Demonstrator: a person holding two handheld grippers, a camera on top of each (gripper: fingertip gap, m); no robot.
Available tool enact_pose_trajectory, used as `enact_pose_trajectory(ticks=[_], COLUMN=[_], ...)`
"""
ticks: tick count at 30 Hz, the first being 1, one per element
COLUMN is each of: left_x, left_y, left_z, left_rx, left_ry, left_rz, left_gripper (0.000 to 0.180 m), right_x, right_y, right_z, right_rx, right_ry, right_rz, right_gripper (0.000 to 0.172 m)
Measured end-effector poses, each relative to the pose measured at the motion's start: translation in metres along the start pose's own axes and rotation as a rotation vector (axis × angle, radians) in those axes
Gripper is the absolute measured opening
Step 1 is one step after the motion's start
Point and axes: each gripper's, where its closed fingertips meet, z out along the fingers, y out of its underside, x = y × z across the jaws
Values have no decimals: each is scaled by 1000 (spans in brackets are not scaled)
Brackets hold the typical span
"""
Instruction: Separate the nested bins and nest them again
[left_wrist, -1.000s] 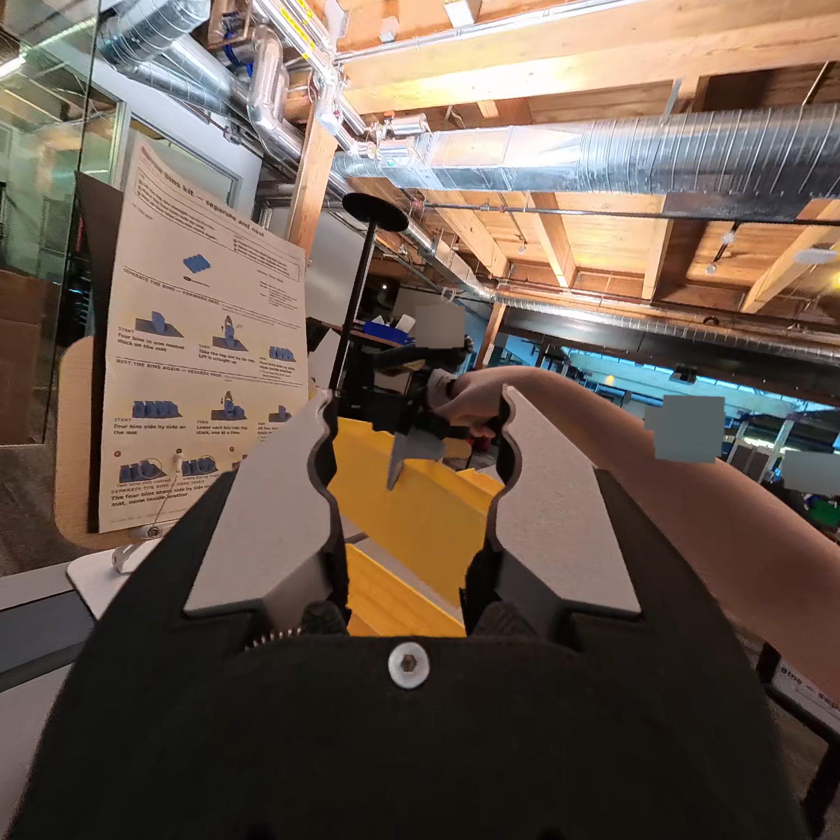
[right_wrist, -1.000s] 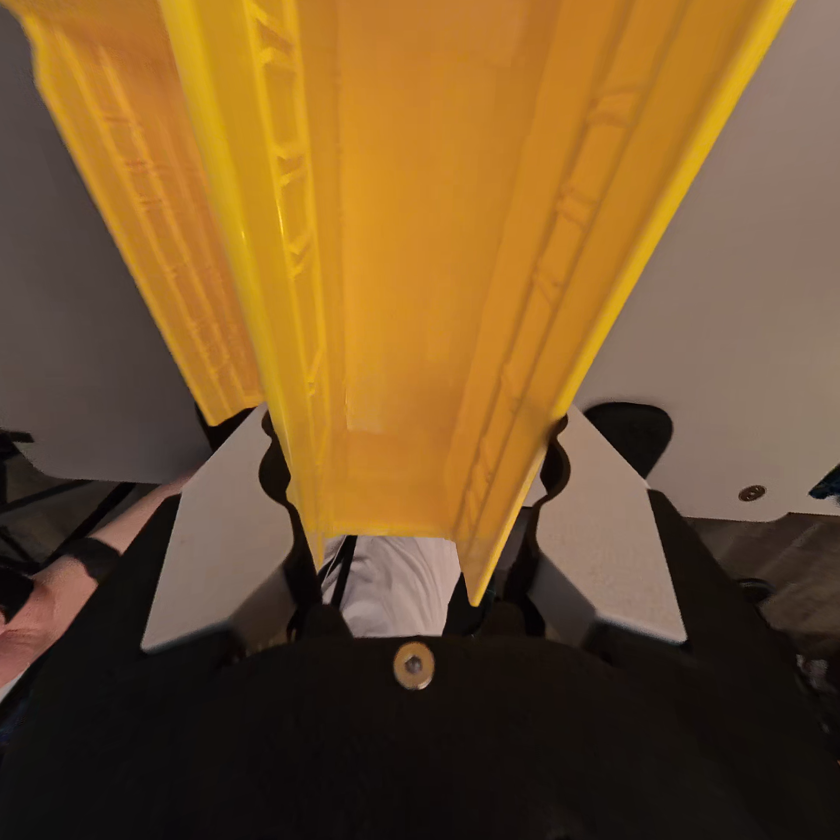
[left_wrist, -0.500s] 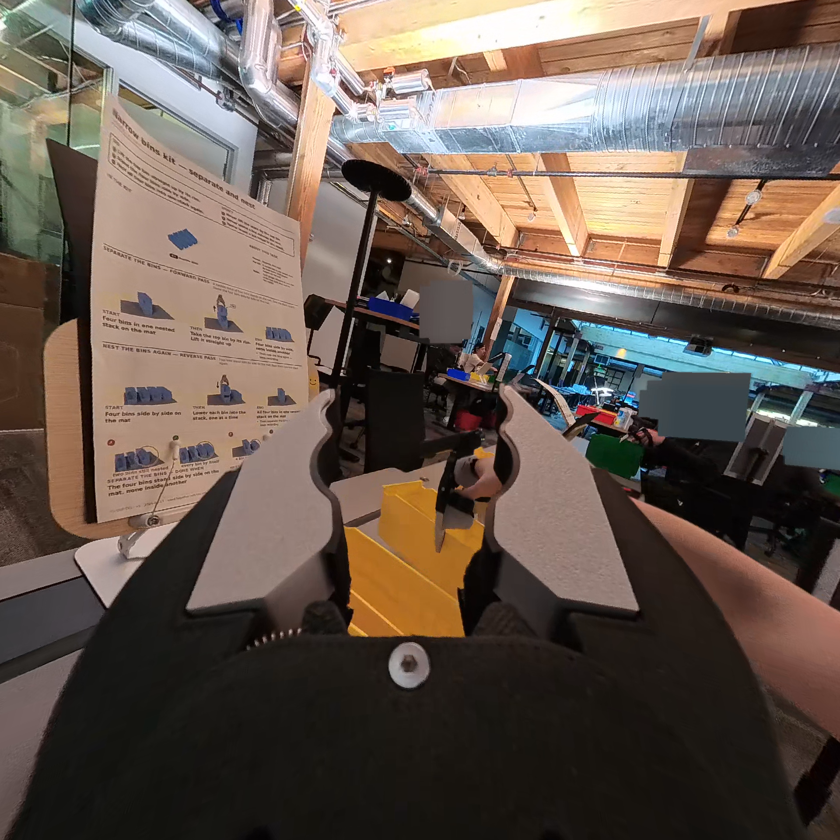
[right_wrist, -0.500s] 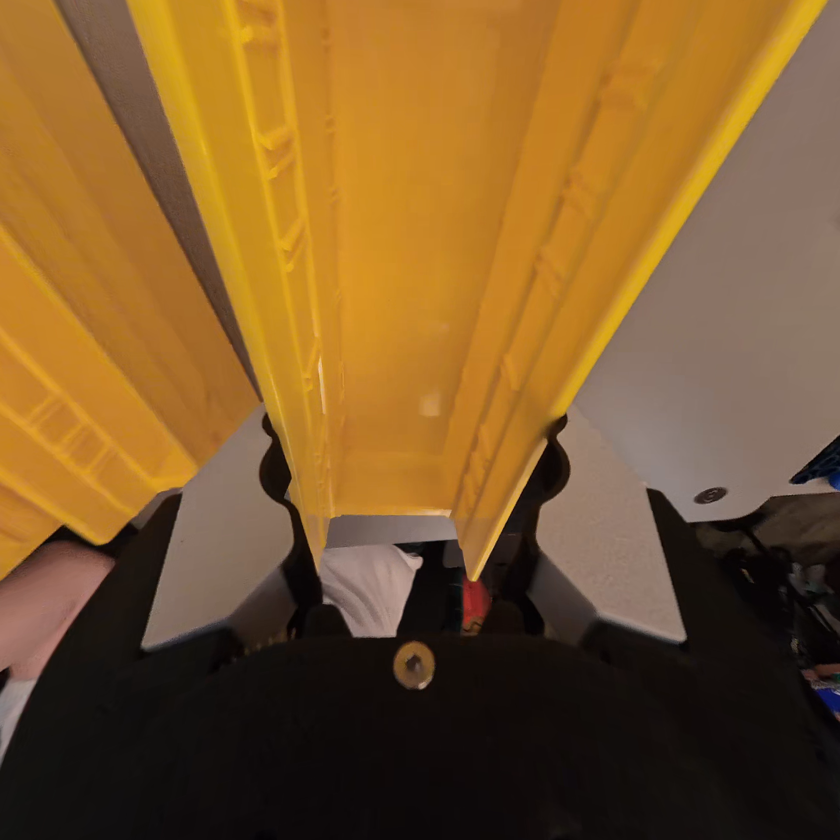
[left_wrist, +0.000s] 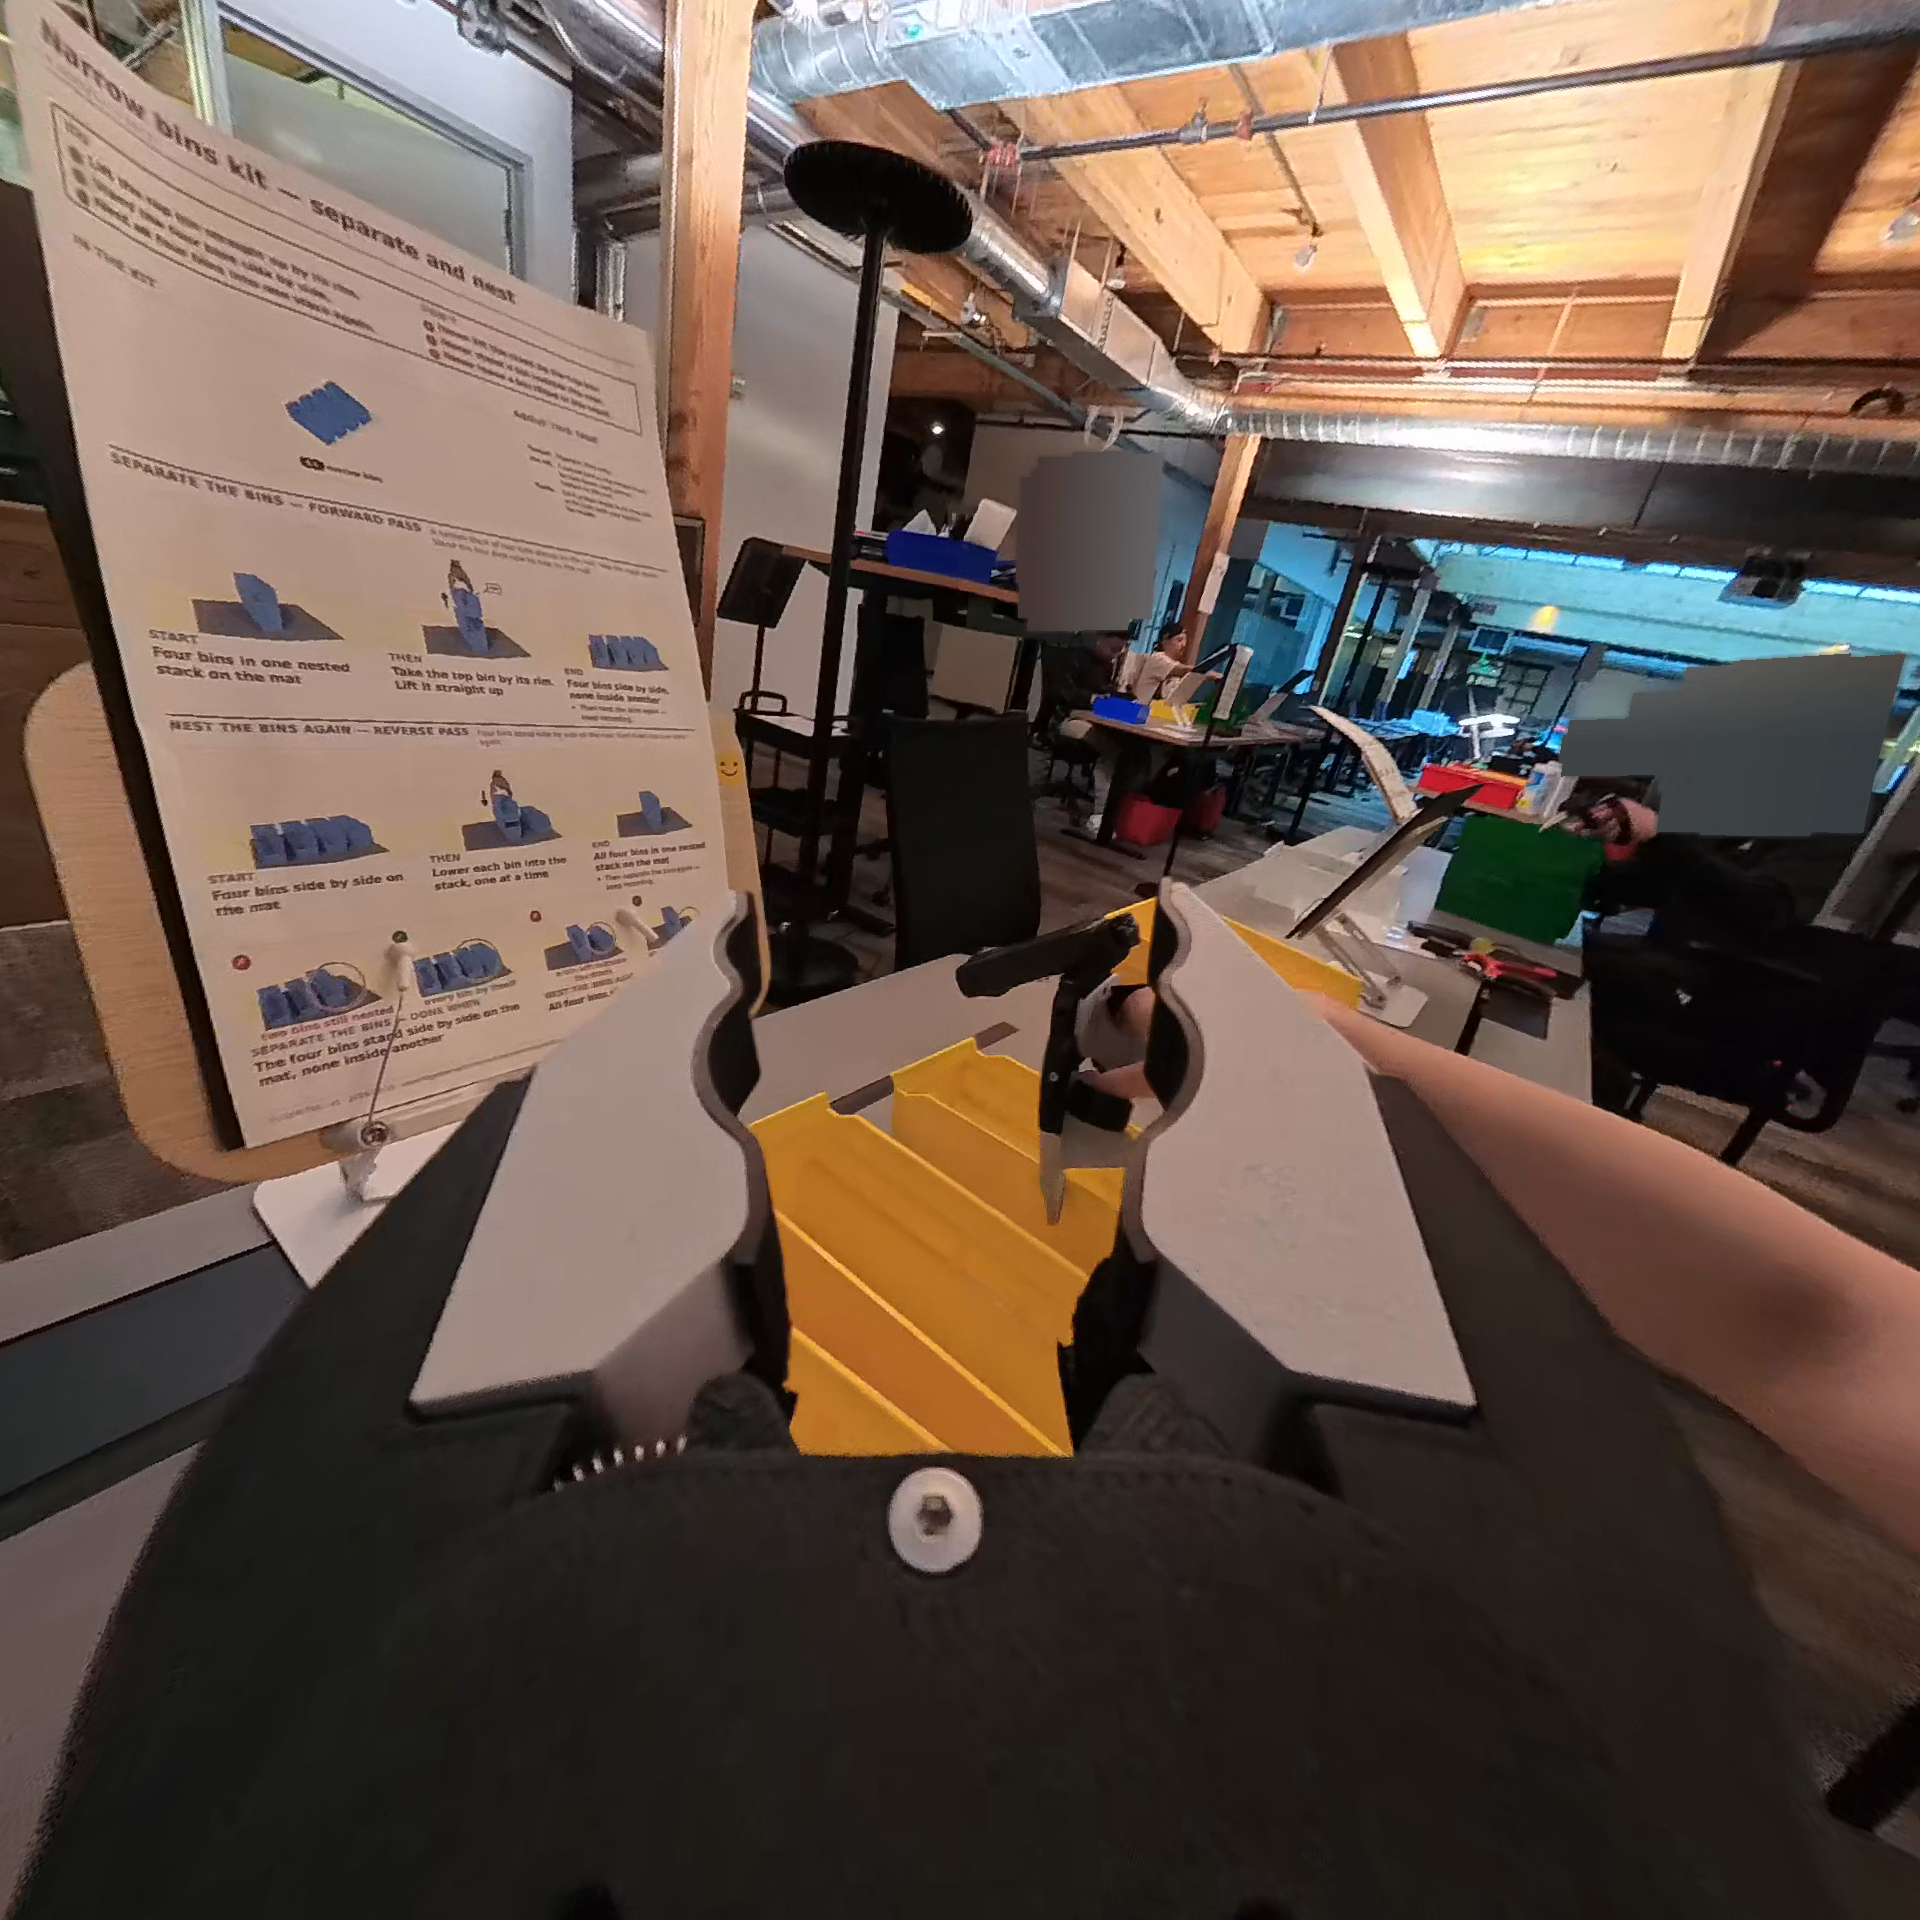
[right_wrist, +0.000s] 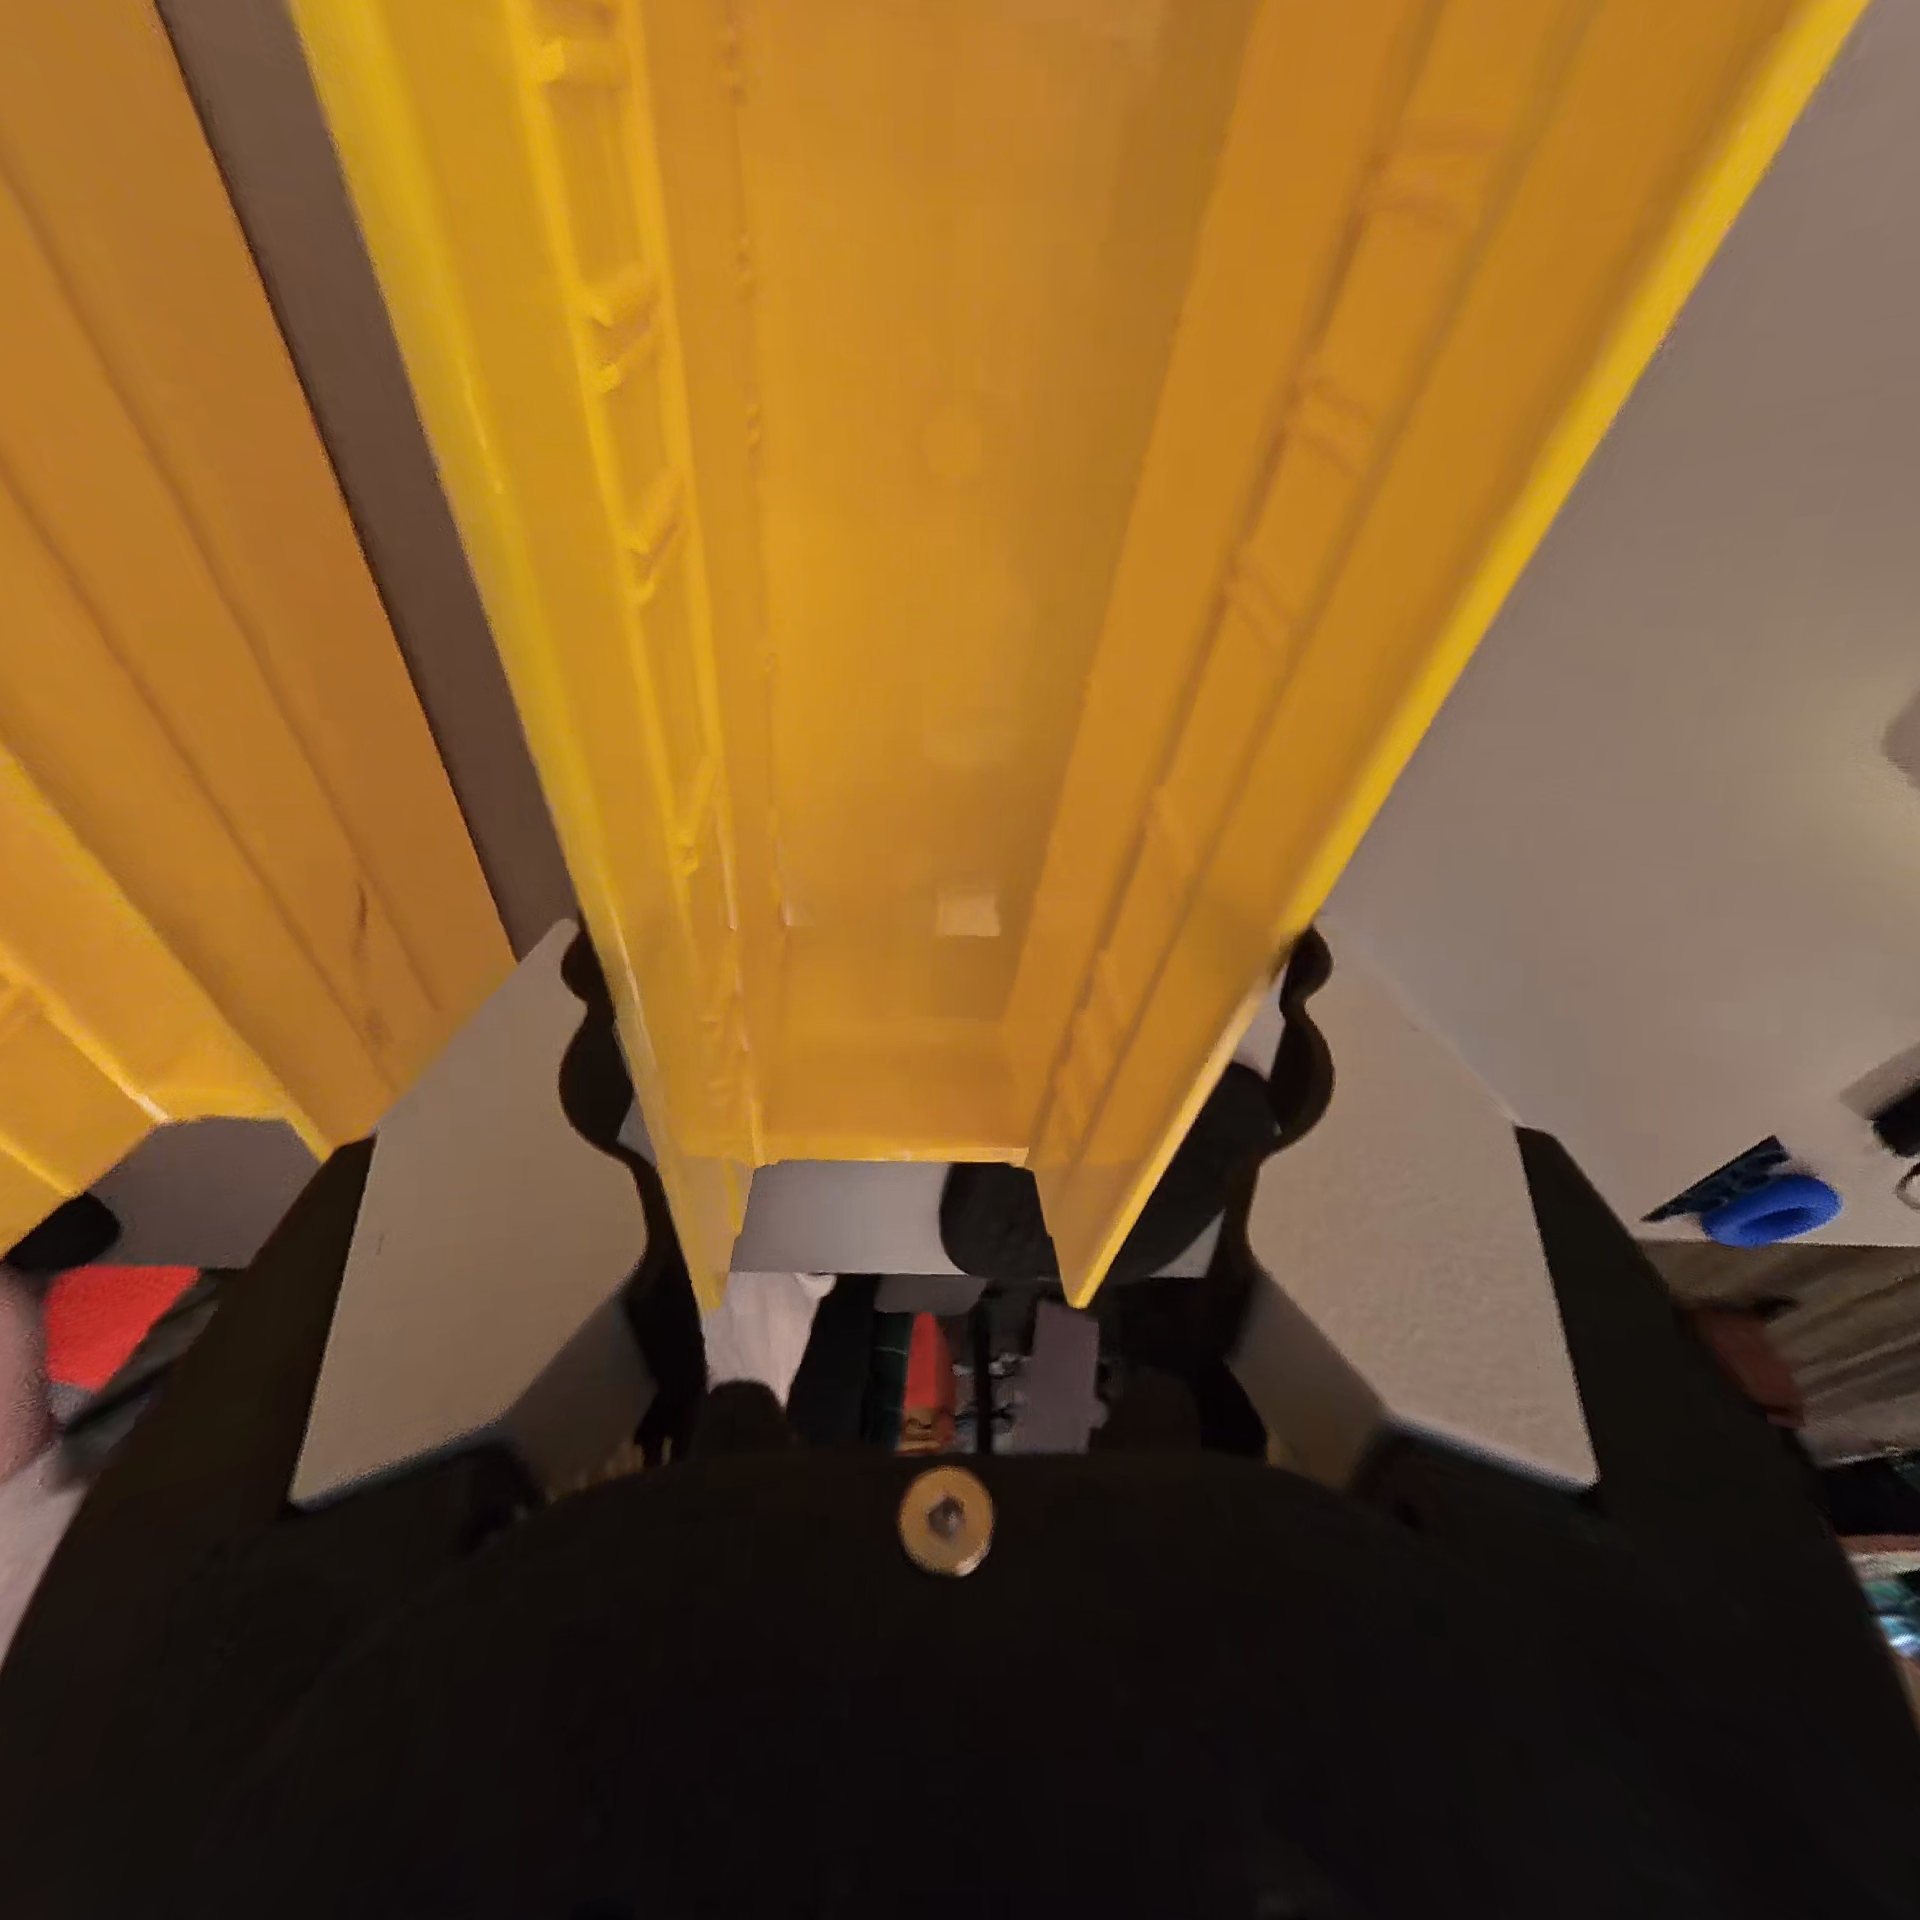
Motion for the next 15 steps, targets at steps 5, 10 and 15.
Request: enact_pose_trajectory(ticks=[5,10,15], left_x=[6,13,17], left_y=[7,22,40], left_z=[12,29,44], left_rx=[-32,-99,-180], left_ry=[-42,-87,-170], left_rz=[42,112,189], left_gripper=[81,85,95], right_x=[-4,-15,-12], right_y=[-14,-16,-11], right_z=[-43,-94,-236], right_rx=[270,522,1351], right_ry=[-40,-180,-254], right_rz=[-68,-173,-314], right_gripper=[123,99,95])
